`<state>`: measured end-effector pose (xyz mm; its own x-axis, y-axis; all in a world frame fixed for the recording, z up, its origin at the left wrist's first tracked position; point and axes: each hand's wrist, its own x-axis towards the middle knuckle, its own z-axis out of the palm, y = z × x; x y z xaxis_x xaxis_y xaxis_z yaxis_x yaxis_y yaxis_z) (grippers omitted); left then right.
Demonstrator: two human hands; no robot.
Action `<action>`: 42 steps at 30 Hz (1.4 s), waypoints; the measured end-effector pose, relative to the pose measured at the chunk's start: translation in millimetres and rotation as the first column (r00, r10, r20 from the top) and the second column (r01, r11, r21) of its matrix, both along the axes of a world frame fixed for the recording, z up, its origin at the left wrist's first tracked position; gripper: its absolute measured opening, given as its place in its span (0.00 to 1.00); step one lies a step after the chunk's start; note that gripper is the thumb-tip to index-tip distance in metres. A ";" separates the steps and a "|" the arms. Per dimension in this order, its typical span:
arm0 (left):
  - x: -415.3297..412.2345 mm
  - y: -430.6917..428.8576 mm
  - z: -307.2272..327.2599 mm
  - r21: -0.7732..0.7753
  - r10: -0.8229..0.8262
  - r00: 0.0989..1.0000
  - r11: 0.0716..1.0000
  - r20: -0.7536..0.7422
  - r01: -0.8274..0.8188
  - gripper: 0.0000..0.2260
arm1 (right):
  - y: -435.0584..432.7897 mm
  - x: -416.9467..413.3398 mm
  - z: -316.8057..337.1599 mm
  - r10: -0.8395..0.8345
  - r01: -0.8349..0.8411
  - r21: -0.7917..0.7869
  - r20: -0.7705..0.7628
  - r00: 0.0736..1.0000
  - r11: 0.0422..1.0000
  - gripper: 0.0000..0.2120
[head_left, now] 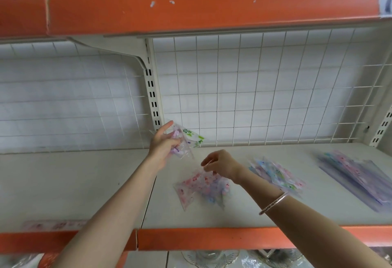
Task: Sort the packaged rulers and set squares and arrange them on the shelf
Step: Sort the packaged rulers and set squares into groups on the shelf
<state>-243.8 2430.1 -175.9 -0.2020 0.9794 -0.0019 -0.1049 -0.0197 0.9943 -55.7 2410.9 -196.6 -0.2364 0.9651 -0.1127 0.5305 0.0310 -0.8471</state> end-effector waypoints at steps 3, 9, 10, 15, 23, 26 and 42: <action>5.3 -1.7 -0.4 0.020 -0.063 0.998 0.998 0.007 0.063 0.30 | 2.1 3.0 4.0 -0.163 0.172 0.100 -0.098 0.982 0.980 0.06; 25.0 -2.9 -3.7 0.049 -0.113 0.994 0.992 0.001 0.113 0.33 | -2.8 8.0 14.3 -0.153 0.190 0.108 -0.283 0.947 0.976 0.06; 27.7 -3.7 -3.9 0.053 -0.108 0.994 0.993 0.006 0.108 0.33 | -3.8 8.1 14.8 -0.146 0.178 0.078 -0.302 0.942 0.981 0.07; 31.2 -4.4 -5.8 0.063 -0.092 0.995 0.994 0.031 0.090 0.33 | -6.6 9.8 14.0 -0.142 0.162 0.025 -0.357 0.923 0.987 0.11; 28.4 -7.3 -4.3 0.090 -0.065 0.997 0.994 0.041 0.061 0.32 | -1.8 12.2 10.7 -0.215 0.176 -0.123 -0.534 0.818 0.977 0.16; 20.1 -6.0 -4.1 0.115 0.008 0.995 0.993 0.095 -0.019 0.31 | 2.2 18.6 9.2 -0.277 0.223 -0.164 -0.572 0.772 0.961 0.15; 5.6 -2.1 5.2 0.227 0.294 0.925 0.910 0.240 -0.348 0.29 | 8.6 37.8 -1.9 -0.365 0.276 -0.242 -0.530 0.766 0.930 0.10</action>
<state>-238.3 2427.9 -170.7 -0.5270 0.8322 0.1724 -0.2406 -0.3406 0.9089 -17.9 2419.5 -198.5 0.0195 0.9796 -0.2002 -0.0773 -0.1982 -0.9771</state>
